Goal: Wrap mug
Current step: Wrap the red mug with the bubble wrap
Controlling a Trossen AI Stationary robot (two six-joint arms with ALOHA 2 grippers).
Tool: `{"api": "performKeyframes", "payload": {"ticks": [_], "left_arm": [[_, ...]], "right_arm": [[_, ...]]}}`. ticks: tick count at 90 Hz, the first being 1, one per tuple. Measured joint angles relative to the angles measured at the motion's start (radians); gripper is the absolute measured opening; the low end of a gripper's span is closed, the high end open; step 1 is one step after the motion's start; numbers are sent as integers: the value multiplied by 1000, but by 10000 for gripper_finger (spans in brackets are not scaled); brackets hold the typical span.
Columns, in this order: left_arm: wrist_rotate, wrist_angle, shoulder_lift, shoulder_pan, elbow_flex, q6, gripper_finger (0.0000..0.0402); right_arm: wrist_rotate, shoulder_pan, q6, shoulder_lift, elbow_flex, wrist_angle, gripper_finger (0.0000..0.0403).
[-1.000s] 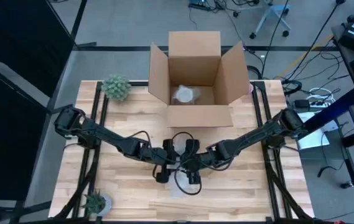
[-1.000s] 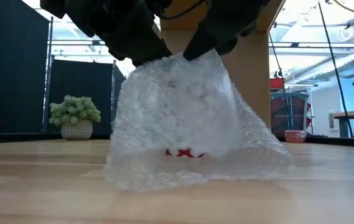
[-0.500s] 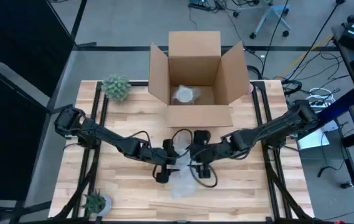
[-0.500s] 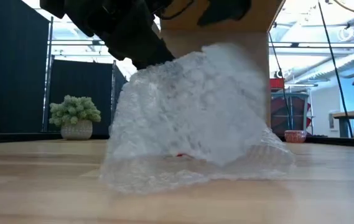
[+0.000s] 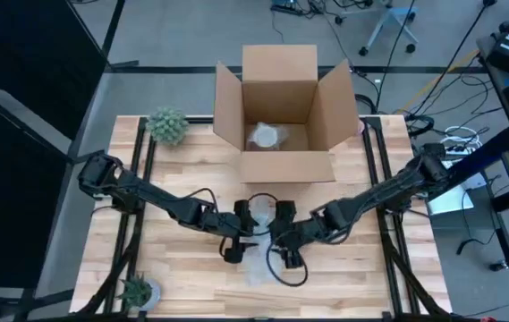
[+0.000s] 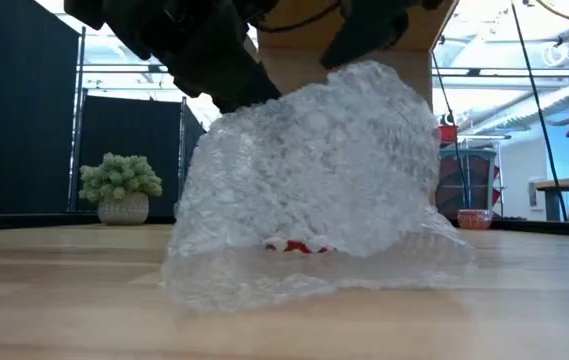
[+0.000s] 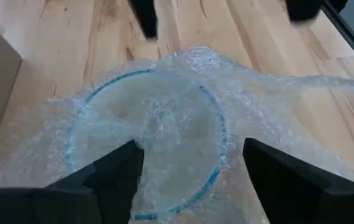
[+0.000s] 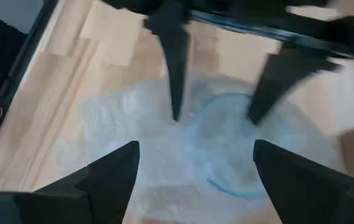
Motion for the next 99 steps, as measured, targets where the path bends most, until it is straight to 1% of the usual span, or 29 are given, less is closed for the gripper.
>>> {"api": "performKeyframes", "payload": {"ticks": [9,23,77,99], "left_arm": [[0,0,0,0,0,0,264],[0,1,0,0,0,0,264],[0,1,0,-1,0,0,264],[0,0,0,-1,0,-1,264]], "right_arm": [[2,1,-7,38,0,-4,298],[22,1,-64,71,-1,11,298],[31,-7,-70,75,-1,2,297],[27,-12,-70,105,0,-2,297]]}}
